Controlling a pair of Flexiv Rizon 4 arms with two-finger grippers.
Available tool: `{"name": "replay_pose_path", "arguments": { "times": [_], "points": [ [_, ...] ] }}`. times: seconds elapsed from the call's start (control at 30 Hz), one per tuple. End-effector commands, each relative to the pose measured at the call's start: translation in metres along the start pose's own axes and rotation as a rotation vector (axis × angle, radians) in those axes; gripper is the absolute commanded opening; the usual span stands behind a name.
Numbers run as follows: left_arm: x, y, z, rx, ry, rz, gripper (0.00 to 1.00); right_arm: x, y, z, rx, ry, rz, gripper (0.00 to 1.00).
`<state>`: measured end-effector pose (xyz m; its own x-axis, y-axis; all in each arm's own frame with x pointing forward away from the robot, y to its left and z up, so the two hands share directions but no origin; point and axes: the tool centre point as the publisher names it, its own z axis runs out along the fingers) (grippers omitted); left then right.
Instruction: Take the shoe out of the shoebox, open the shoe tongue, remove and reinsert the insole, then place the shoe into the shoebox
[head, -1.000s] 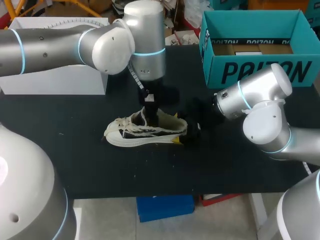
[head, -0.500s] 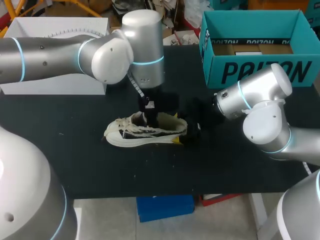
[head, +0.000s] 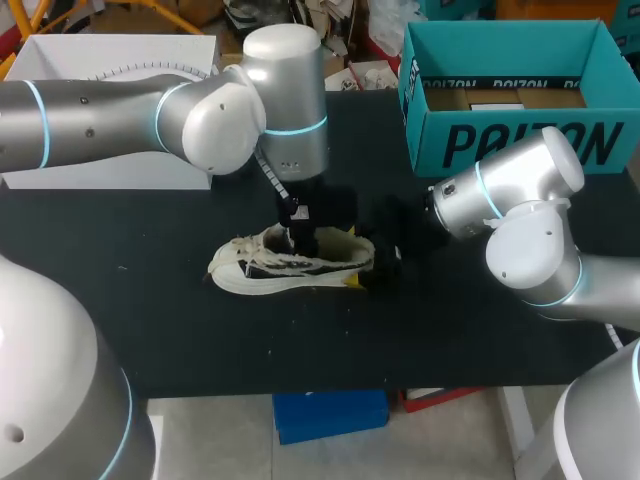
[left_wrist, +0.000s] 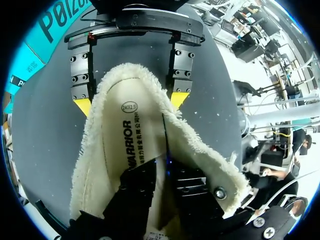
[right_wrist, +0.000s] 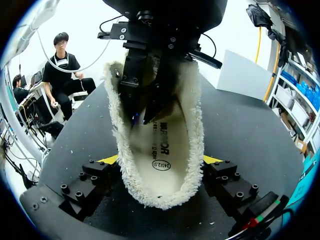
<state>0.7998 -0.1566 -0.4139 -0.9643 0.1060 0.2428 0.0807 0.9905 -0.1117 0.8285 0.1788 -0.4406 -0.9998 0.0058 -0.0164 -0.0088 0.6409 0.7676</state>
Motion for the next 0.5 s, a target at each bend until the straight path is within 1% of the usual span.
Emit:
{"name": "replay_pose_path", "arguments": {
  "times": [0.03, 0.07, 0.1, 0.2, 0.33, 0.5],
  "points": [
    [0.0099, 0.0022, 0.0018, 0.005, -0.048, 0.011, 0.67, 0.0001, -0.0009, 0.0031, 0.002, -0.001, 0.001, 0.00],
    [0.0100, 0.0023, 0.0017, 0.000, -0.053, 0.010, 0.50, 0.0001, -0.0009, 0.0031, 0.002, -0.001, 0.001, 0.00],
    [0.0100, 0.0023, 0.0023, -0.005, -0.055, 0.009, 0.48, 0.0001, -0.0009, 0.0031, 0.002, -0.001, 0.001, 0.00],
    [0.0092, 0.0029, 0.0041, -0.026, -0.085, 0.009, 0.48, 0.0001, -0.0009, 0.0031, 0.002, -0.001, 0.001, 0.00],
    [0.0094, 0.0029, 0.0059, -0.083, -0.176, -0.001, 0.45, 0.0001, -0.0009, 0.0031, 0.002, -0.001, 0.001, 0.00],
    [0.0084, 0.0039, 0.0075, -0.165, -0.348, -0.016, 0.45, 0.0001, -0.0009, 0.0031, 0.002, -0.001, 0.001, 0.00]
  ]
}}
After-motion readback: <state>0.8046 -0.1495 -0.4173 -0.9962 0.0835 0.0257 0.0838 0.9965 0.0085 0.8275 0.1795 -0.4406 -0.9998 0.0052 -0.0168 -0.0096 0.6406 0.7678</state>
